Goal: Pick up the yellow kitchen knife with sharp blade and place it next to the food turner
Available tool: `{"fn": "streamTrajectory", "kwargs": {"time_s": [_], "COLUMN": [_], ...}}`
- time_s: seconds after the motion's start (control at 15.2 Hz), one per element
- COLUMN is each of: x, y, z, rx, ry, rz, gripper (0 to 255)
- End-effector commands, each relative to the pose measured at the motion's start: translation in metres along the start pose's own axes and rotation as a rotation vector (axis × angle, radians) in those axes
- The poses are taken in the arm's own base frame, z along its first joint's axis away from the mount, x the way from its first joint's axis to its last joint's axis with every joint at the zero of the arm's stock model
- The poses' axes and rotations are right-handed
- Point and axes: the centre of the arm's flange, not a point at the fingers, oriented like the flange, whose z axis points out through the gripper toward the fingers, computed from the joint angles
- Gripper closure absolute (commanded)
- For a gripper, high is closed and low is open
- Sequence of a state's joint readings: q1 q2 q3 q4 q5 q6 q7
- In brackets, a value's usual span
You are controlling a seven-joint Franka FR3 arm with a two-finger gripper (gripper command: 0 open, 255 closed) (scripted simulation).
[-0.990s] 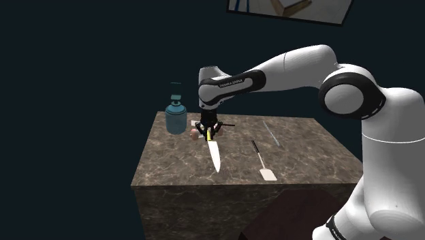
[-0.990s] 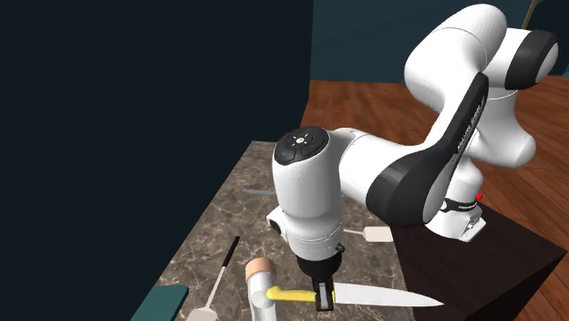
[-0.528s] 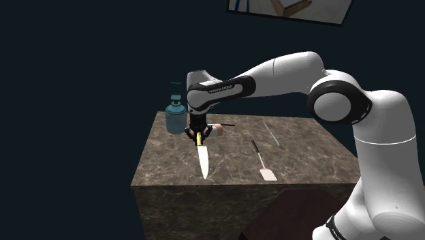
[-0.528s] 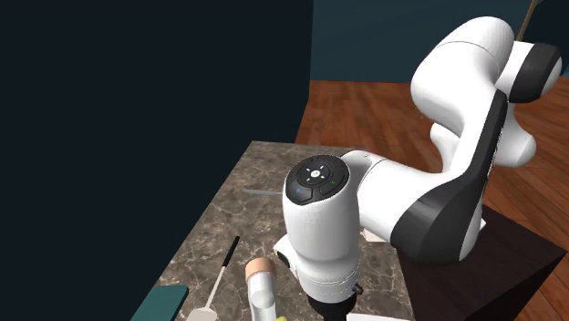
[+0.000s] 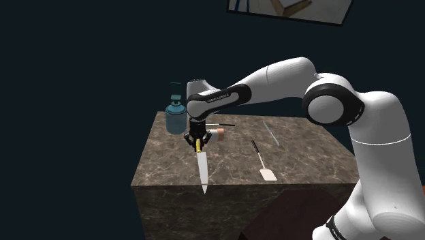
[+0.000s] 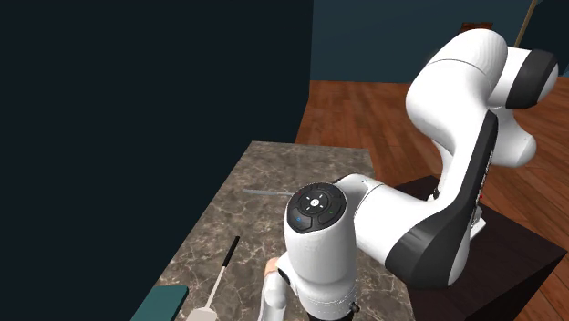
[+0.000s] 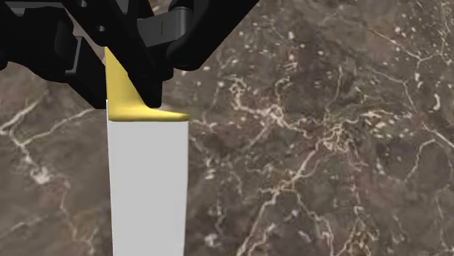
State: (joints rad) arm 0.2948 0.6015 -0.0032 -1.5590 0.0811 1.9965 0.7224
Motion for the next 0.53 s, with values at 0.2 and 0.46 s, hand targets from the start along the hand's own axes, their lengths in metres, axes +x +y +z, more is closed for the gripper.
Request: {"fn": "streamTrajectory", "kwargs": {"time_s": [0.2, 0.46], "x": [0.003, 0.003], "y": [0.0001, 0.0001], "z": [0.0183, 0.0183], "rx": [-0.004, -0.004], "ry": [-0.004, -0.004], "rz": [0.0, 0.0], "gripper": [255, 255]}}
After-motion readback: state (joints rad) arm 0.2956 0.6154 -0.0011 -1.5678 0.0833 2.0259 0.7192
